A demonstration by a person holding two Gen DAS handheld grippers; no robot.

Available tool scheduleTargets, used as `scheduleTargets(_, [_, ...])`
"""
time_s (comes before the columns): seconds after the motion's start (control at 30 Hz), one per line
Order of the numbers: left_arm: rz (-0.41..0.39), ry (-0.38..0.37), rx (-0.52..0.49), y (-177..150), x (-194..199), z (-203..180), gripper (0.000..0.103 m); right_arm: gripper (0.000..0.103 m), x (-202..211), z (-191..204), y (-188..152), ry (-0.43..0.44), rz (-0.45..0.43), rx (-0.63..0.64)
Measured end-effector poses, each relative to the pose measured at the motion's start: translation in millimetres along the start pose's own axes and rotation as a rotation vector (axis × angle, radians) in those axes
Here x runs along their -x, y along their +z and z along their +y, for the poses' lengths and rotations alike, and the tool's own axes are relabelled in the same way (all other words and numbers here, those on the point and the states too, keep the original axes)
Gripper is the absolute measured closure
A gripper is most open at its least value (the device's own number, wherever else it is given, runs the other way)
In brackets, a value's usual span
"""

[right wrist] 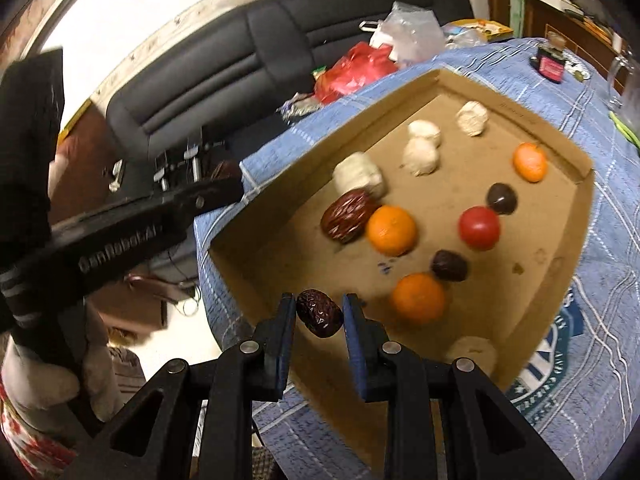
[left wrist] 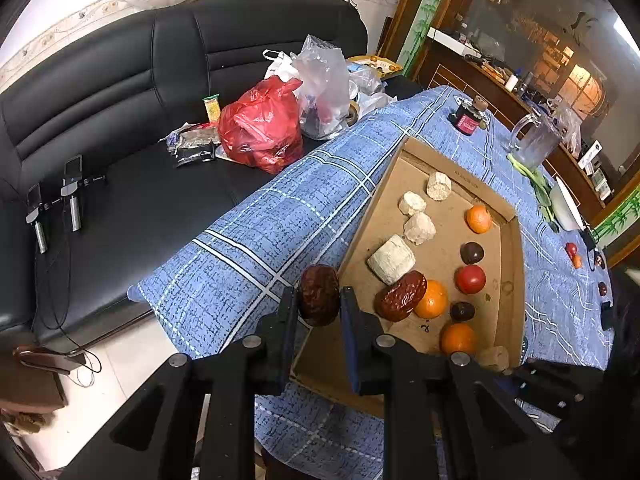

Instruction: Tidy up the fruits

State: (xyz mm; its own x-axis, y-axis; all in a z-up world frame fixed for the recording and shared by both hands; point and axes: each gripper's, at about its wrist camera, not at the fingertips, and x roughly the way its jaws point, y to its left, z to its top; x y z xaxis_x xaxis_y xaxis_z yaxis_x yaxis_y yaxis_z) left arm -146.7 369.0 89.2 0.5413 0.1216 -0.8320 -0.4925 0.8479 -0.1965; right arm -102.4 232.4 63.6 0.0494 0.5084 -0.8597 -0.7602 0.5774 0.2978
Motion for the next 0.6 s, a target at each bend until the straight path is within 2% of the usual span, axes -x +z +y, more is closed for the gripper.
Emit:
scheduleTargets(0.13, [-0.023,-0.012,0.001,2.8,5.4,-2.6,0.063,0.076,-7.9,-1.6,-1.7,-0.015,0.016,0.001])
scheduleTargets(0.5, [-0.042,-0.042,0.031,17.1,15.5,-11.1,0.053,0.075,-15.3,-7.6,-2.3,-0.009,0.062,-0.024])
scheduleTargets(0.6, [-0.054,-0.043,0.026,20.3,20.0,-13.8,0.052,0.069,-5.2,-9.4,-0.1,-0.009,0.035,-0.032])
